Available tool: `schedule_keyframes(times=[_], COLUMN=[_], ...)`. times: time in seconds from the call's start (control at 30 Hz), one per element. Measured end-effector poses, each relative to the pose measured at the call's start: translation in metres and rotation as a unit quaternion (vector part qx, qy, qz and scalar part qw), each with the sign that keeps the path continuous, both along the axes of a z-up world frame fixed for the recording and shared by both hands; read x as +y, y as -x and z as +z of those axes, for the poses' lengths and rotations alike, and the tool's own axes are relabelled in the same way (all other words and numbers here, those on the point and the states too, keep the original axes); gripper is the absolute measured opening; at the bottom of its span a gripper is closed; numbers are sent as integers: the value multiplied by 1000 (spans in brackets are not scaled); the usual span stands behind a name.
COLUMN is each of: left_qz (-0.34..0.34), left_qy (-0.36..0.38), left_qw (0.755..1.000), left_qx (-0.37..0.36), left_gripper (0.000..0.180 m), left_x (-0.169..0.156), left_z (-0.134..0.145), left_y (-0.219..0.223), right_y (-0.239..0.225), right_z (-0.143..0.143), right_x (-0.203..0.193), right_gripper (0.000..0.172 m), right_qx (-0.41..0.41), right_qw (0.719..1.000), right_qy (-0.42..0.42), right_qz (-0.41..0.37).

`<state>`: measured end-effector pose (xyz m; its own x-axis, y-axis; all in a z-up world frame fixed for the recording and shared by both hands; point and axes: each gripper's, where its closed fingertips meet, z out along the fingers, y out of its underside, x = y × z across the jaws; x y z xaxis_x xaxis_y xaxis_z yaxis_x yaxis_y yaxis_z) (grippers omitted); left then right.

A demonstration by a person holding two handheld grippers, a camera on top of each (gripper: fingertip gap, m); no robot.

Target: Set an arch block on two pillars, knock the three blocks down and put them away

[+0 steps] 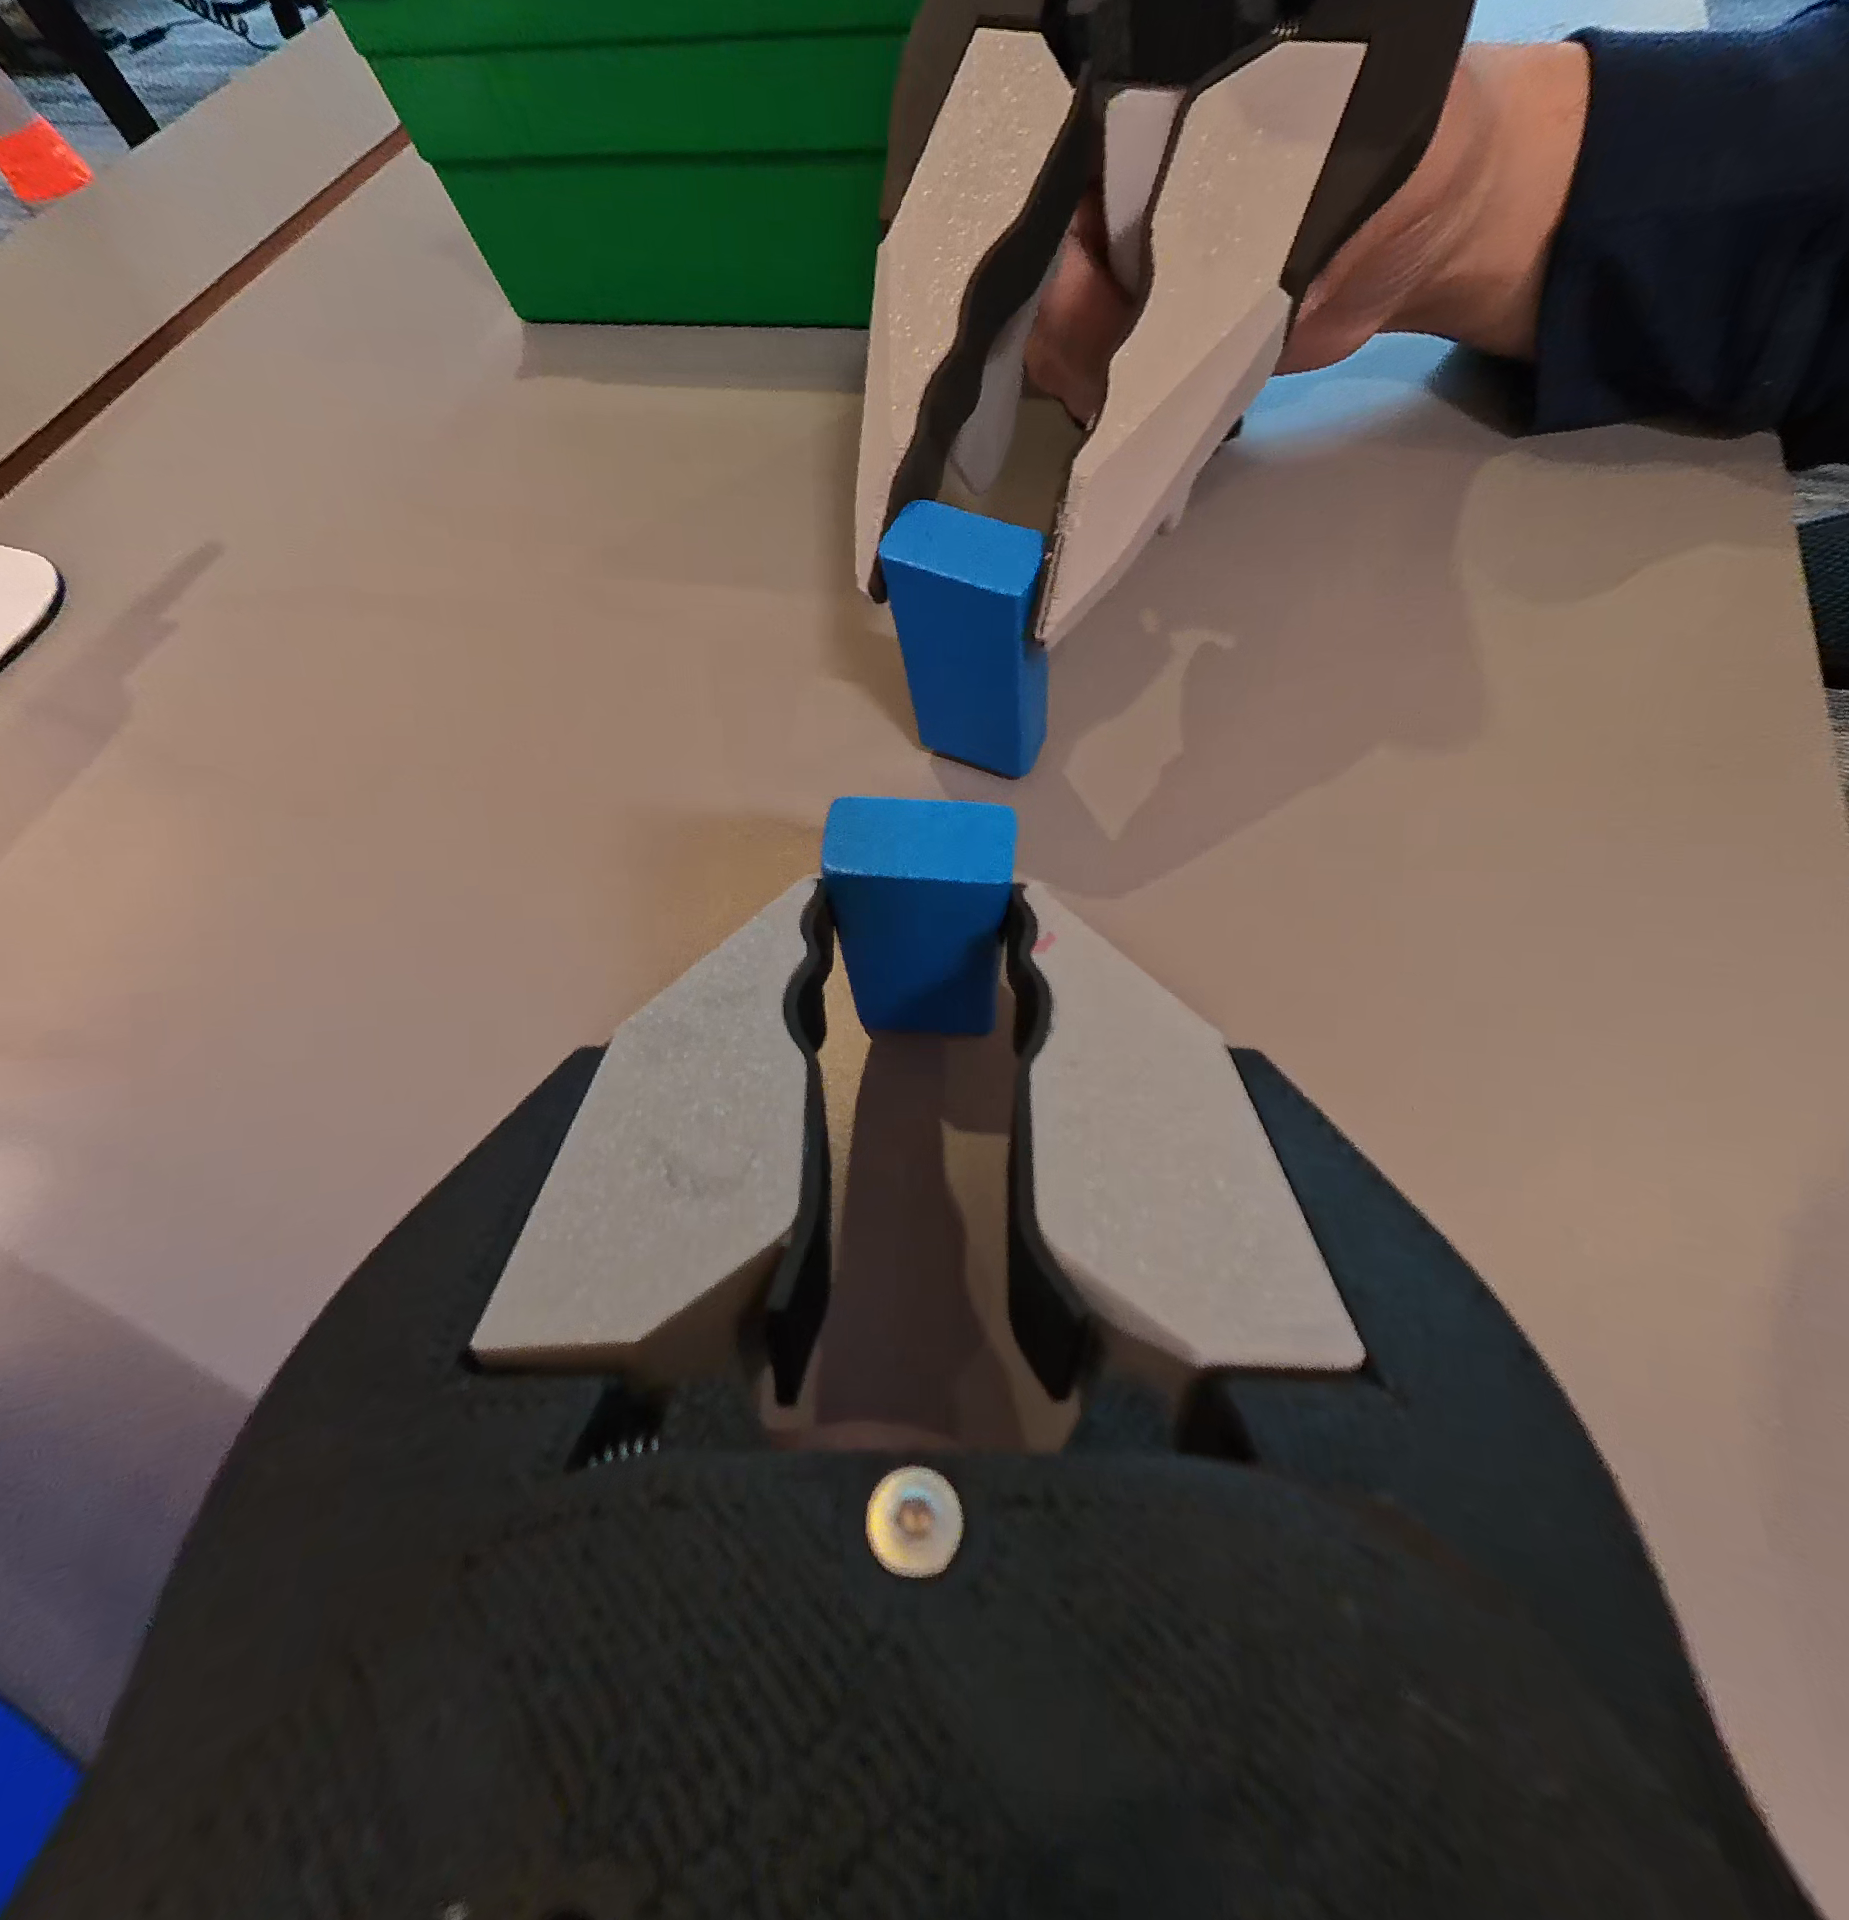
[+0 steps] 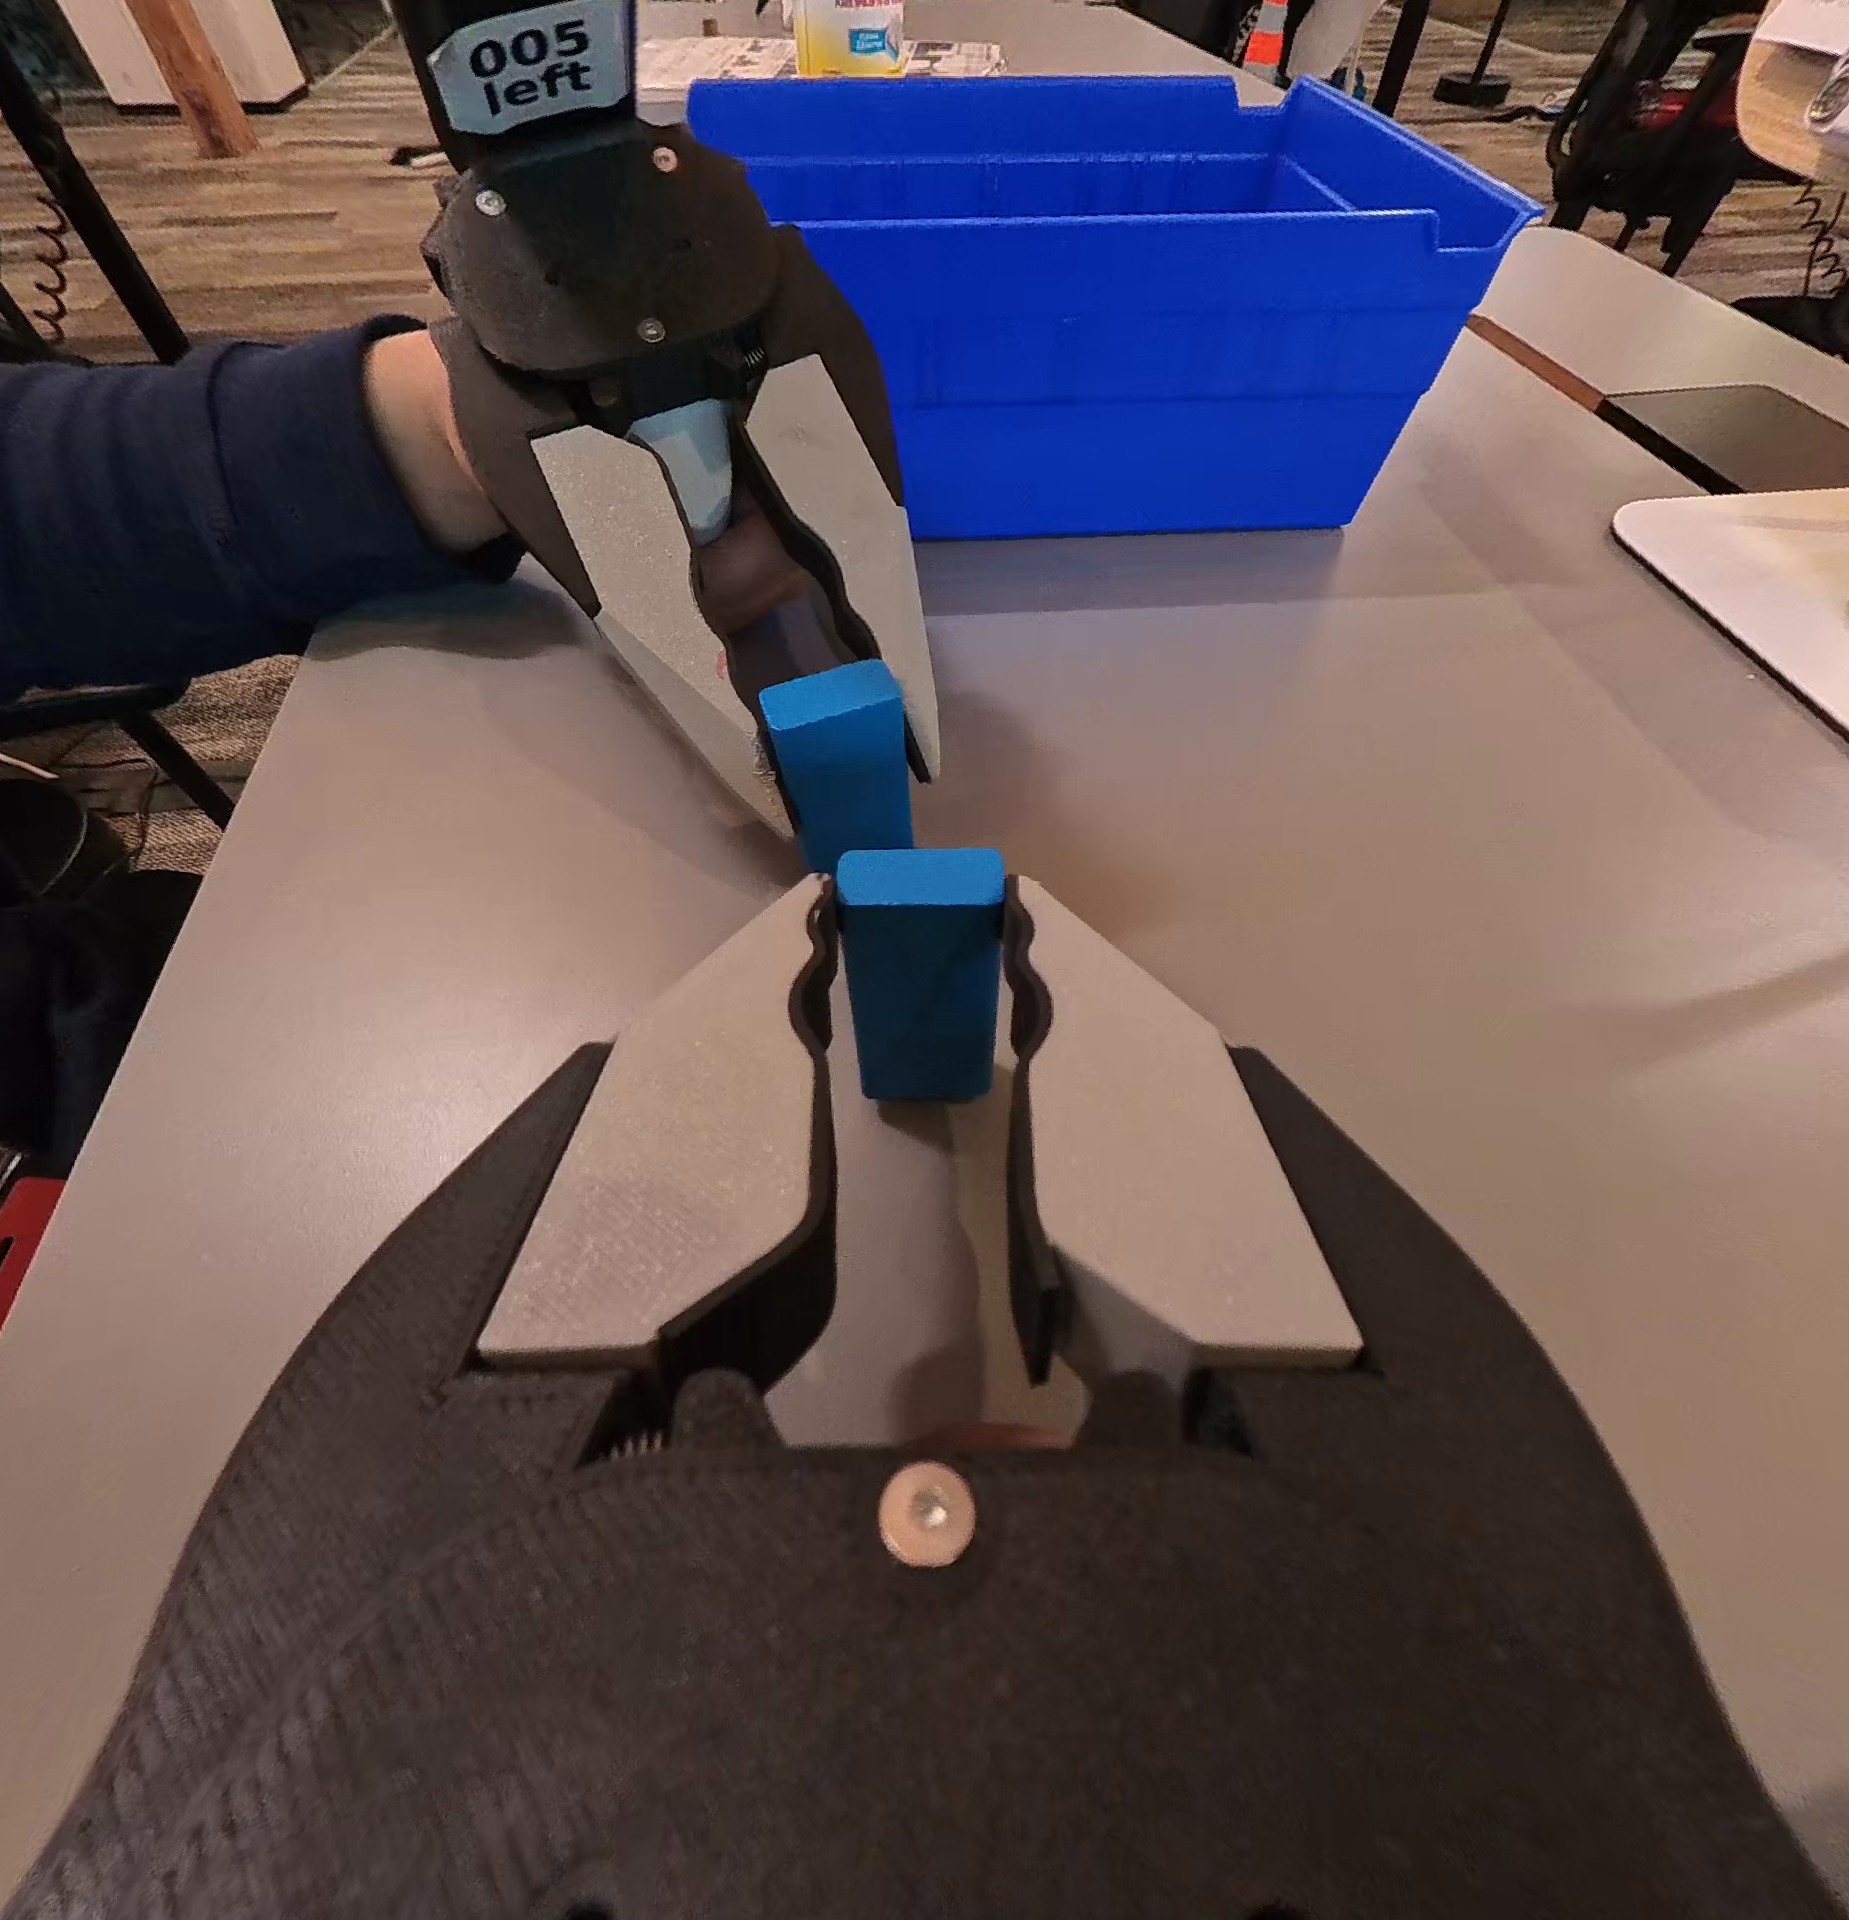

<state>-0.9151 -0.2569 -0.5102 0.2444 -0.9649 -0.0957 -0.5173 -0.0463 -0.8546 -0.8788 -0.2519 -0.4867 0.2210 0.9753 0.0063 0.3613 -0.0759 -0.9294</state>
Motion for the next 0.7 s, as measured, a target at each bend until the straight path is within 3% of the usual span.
schedule_keyframes(times=[0.7], left_qz=[-28], left_qy=[21], left_qw=[999], left_qx=[-2], left_gripper=[30], left_x=[12], left_z=[-1], left_y=[-6], right_y=[-6], right_z=[-3], right_x=[5], right_gripper=[28], right_qx=[-6], right_qw=[1000], right_qy=[14], right_qz=[-5])
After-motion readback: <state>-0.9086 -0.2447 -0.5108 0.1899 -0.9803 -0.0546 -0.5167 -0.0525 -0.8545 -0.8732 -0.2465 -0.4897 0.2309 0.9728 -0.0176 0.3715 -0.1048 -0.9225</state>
